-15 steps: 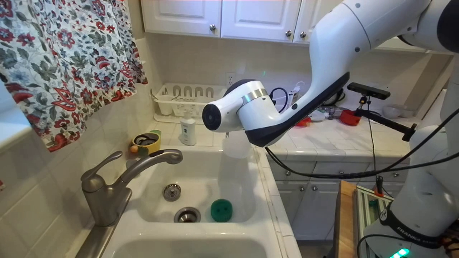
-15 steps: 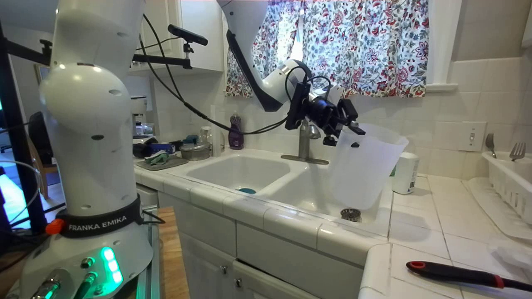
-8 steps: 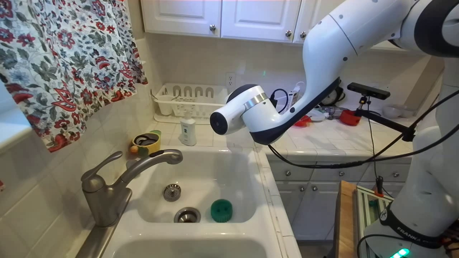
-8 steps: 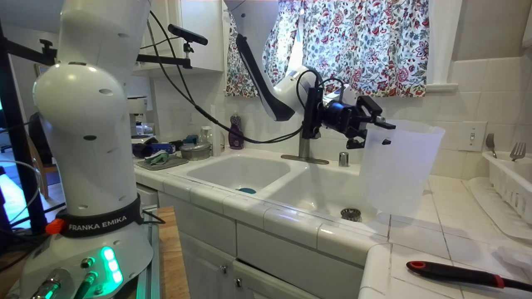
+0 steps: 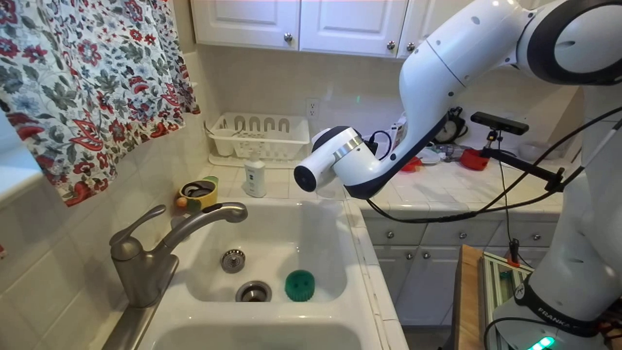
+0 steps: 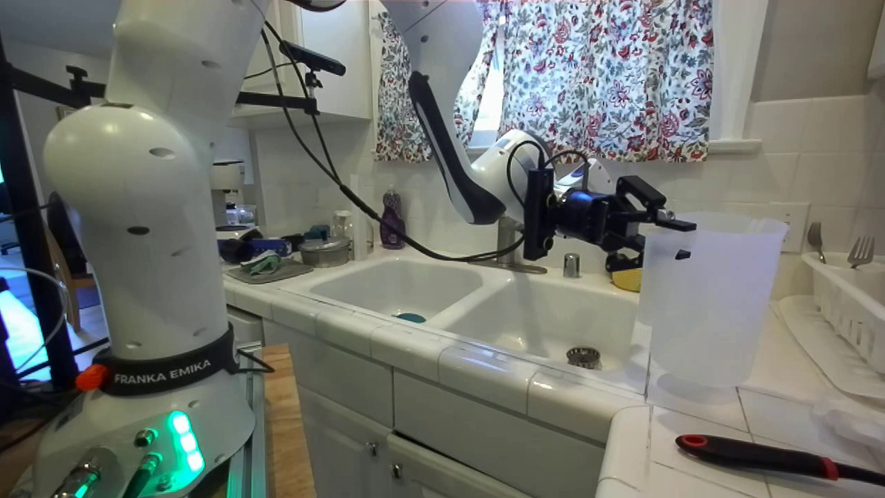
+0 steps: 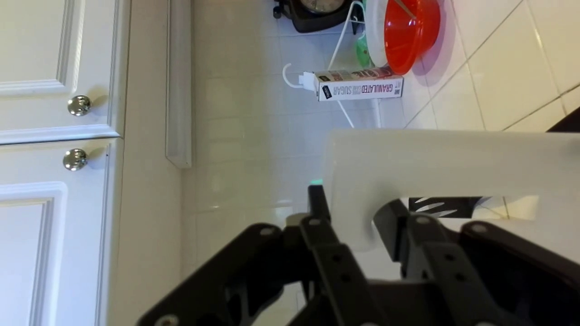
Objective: Pick up the jar from the sink and put it on the right side of the sink
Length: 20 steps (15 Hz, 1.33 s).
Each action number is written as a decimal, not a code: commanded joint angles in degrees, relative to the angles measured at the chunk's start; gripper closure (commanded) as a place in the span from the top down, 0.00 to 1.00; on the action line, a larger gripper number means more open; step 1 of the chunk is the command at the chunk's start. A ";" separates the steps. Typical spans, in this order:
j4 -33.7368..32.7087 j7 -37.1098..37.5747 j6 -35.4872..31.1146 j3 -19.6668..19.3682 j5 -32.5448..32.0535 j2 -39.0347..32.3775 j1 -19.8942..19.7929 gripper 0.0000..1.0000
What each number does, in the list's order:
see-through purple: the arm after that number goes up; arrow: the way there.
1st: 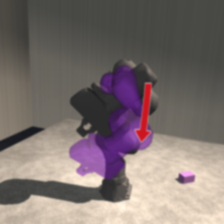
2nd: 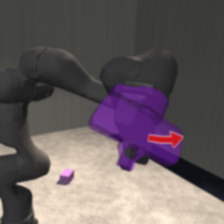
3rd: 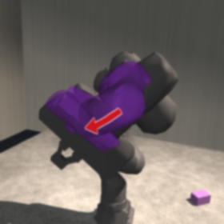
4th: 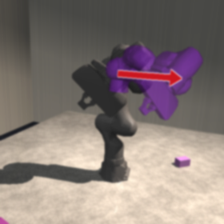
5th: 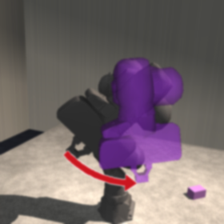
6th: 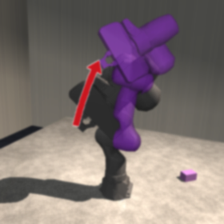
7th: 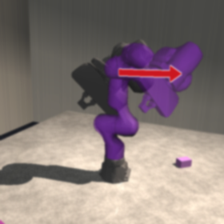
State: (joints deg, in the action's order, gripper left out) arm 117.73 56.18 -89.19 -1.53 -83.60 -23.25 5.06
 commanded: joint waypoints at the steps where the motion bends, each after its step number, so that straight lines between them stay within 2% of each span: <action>1: -0.14 2.46 -0.62 0.80 -4.02 -1.29 -1.86 0.08; 6: -0.18 4.88 -2.11 1.00 -5.56 -2.50 -3.00 0.08; 14: -0.32 5.04 -7.00 0.92 -4.56 -3.04 -4.84 0.08; 15: -0.39 4.71 -7.00 0.97 -4.21 -2.96 -4.96 0.57; 17: -0.45 4.45 -7.15 1.07 -4.10 -2.81 -5.02 0.64; 20: -0.47 3.99 -7.92 1.45 -3.58 -2.46 -4.97 0.85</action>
State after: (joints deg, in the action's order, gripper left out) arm 117.42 60.18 -95.85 -1.19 -86.84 -26.10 1.02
